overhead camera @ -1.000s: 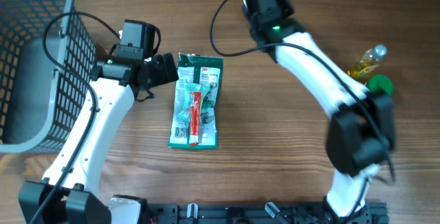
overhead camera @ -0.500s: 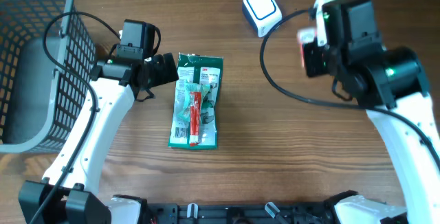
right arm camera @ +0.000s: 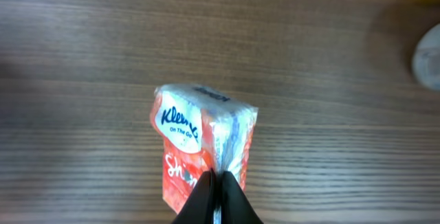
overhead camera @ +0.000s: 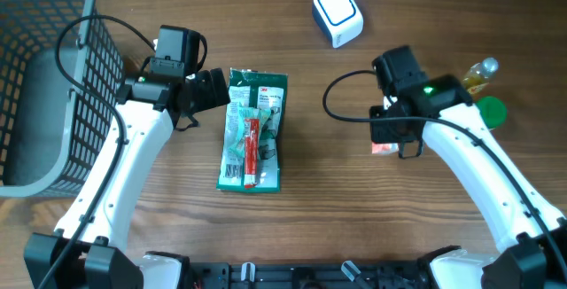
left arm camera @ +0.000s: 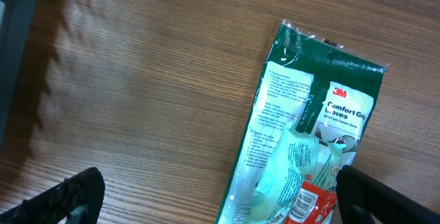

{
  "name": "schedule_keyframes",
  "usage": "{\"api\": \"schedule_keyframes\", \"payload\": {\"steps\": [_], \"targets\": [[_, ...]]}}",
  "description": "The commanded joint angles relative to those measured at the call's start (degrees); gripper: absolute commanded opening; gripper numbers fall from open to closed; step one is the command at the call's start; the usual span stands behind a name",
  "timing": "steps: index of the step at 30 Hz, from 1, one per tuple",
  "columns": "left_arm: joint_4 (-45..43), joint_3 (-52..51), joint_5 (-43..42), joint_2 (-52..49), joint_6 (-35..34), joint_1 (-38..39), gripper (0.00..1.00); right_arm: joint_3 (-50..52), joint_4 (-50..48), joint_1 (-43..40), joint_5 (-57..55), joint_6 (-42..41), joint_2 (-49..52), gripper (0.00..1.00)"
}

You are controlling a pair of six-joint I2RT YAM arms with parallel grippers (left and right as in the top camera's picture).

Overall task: Scan the item barcode
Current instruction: 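Move the Kleenex pack back down toward the table's right side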

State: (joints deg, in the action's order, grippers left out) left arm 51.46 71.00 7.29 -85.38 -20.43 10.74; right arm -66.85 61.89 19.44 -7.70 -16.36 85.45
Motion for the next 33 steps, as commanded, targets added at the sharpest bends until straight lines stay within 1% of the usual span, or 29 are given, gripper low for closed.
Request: {"api": "schedule_keyframes", "payload": {"steps": [1, 5, 13, 18, 21, 22, 23, 24, 26, 30, 33], "targets": [[0.04, 0.9, 0.5, 0.48, 0.7, -0.26, 1.0, 4.17, -3.58, -0.2, -1.49, -3.34, 0.5, 0.05], [0.07, 0.9, 0.5, 0.48, 0.7, -0.26, 1.0, 6.73, -6.62, -0.2, -5.18, -3.32, 0.5, 0.05], [0.04, 0.9, 0.5, 0.48, 0.7, -0.26, 1.0, 10.49, -10.05, -0.2, -5.6, -3.34, 0.5, 0.05], [0.04, 0.9, 0.5, 0.48, 0.68, -0.26, 1.0, 12.44, -11.98, -0.2, -6.54, -3.13, 0.5, 0.09], [0.07, 0.9, 0.5, 0.48, 0.7, -0.26, 1.0, 12.5, -11.96, -0.2, -7.58, -3.17, 0.5, 0.15], [0.04, 0.9, 0.5, 0.48, 0.7, -0.26, 1.0, 12.5, -11.96, -0.2, -7.91, -3.19, 0.5, 0.18], [0.04, 0.9, 0.5, 0.48, 0.7, -0.26, 1.0, 12.5, -11.98, -0.2, -8.22, -3.26, 0.5, 0.26], [0.04, 0.9, 0.5, 0.48, 0.7, -0.26, 1.0, 12.5, -12.04, -0.2, -8.2, -3.32, 0.5, 0.37], [0.04, 0.9, 0.5, 0.48, 0.7, -0.26, 1.0, 12.5, -12.2, -0.2, -8.17, -3.34, 0.5, 1.0], [0.07, 0.9, 0.5, 0.48, 0.7, -0.26, 1.0, 12.5, -13.18, -0.2, -7.21, -3.39, 0.5, 1.0], [0.04, 0.9, 0.52, 0.48, 0.7, -0.26, 1.0, 12.5, -16.17, -0.17, -1.99, -3.37, 0.5, 1.0]]}}
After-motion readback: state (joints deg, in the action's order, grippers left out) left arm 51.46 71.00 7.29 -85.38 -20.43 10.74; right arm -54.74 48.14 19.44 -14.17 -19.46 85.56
